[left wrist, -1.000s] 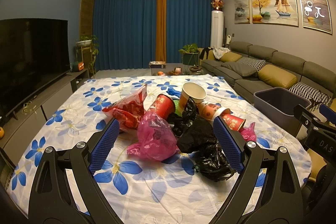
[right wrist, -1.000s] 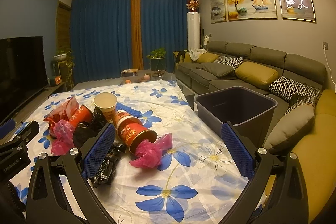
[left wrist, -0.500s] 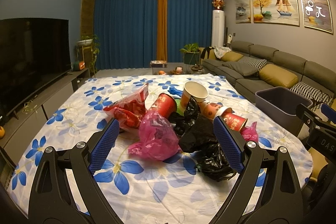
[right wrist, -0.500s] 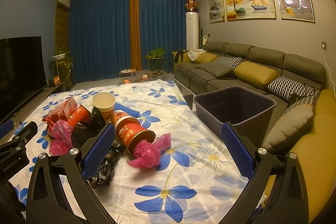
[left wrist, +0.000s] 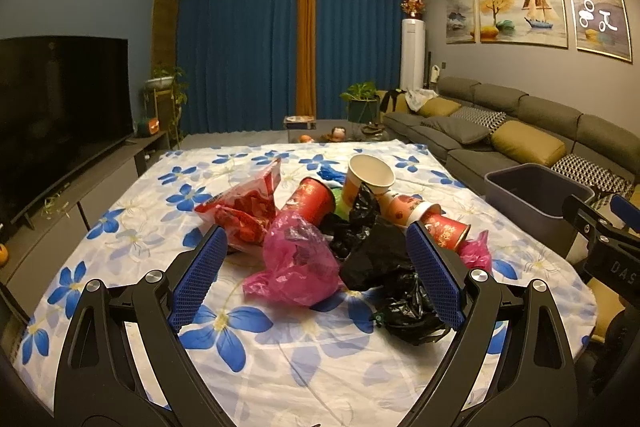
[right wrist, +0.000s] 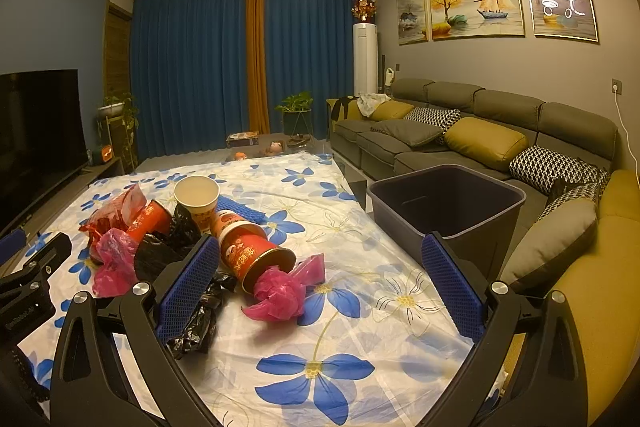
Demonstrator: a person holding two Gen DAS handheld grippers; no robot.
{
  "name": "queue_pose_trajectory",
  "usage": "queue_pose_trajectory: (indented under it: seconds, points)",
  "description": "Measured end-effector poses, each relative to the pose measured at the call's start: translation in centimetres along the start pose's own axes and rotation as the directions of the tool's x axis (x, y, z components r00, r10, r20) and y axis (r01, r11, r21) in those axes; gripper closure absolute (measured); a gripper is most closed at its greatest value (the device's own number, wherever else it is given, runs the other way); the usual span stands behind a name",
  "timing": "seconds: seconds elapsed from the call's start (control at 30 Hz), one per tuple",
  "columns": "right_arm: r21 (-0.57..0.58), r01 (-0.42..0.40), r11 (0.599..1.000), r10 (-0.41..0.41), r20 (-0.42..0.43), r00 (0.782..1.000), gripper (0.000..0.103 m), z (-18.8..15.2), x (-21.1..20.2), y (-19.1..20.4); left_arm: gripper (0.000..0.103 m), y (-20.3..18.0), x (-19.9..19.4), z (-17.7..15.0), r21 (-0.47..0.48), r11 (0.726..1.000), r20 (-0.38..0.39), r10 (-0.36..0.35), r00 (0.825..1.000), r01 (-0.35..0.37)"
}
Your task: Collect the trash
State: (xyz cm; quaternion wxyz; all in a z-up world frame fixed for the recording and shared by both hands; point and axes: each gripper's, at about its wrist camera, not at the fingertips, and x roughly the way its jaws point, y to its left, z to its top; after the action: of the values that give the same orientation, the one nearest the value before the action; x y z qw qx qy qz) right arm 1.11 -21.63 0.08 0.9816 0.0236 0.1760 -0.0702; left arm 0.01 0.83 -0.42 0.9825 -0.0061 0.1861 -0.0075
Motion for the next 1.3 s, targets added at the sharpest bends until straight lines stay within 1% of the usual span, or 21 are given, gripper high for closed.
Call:
queue_pose_trajectory:
  seconds: [0.2, 0.43, 0.57, 0.77, 1.07, 1.2, 1.3]
  points:
    - [0.000, 0.001, 1.000, -0.001, 0.000, 1.000, 0.005, 0.0, 0.0, 0.0, 0.014, 0.2, 0.0, 0.0, -0.010, 1.000, 0.004, 0.000, 1.000, 0.000]
    - [-0.001, 0.002, 1.000, -0.002, 0.002, 1.000, 0.005, 0.0, 0.0, 0.0, 0.014, 0.3, -0.3, 0.1, -0.010, 1.000, 0.039, -0.006, 0.999, 0.006]
    - [0.001, 0.003, 1.000, -0.003, 0.002, 1.000, 0.005, 0.0, 0.1, 0.0, 0.014, 0.1, -0.2, 0.2, -0.008, 1.000, 0.031, -0.019, 0.999, 0.019]
    - [0.000, 0.003, 1.000, -0.003, 0.005, 1.000, 0.005, 0.1, 0.3, 0.1, 0.014, 0.1, -0.1, 0.0, -0.017, 1.000, 0.017, -0.016, 1.000, 0.017]
    - [-0.004, -0.007, 1.000, 0.007, 0.003, 1.000, 0.005, 0.1, 0.4, 0.4, 0.014, 0.4, -0.4, -0.1, -0.031, 0.999, 0.035, -0.035, 0.999, 0.037]
    - [-0.011, -0.019, 1.000, 0.019, 0.005, 1.000, 0.005, -0.1, 0.5, 0.7, 0.014, 0.9, -0.4, -0.5, -0.037, 0.999, 0.054, -0.024, 0.998, 0.026]
    - [-0.016, -0.033, 0.999, 0.033, 0.000, 0.999, 0.005, -0.4, 0.8, 1.0, 0.014, 1.6, -0.1, -0.8, -0.044, 0.999, 0.045, -0.018, 0.999, 0.020]
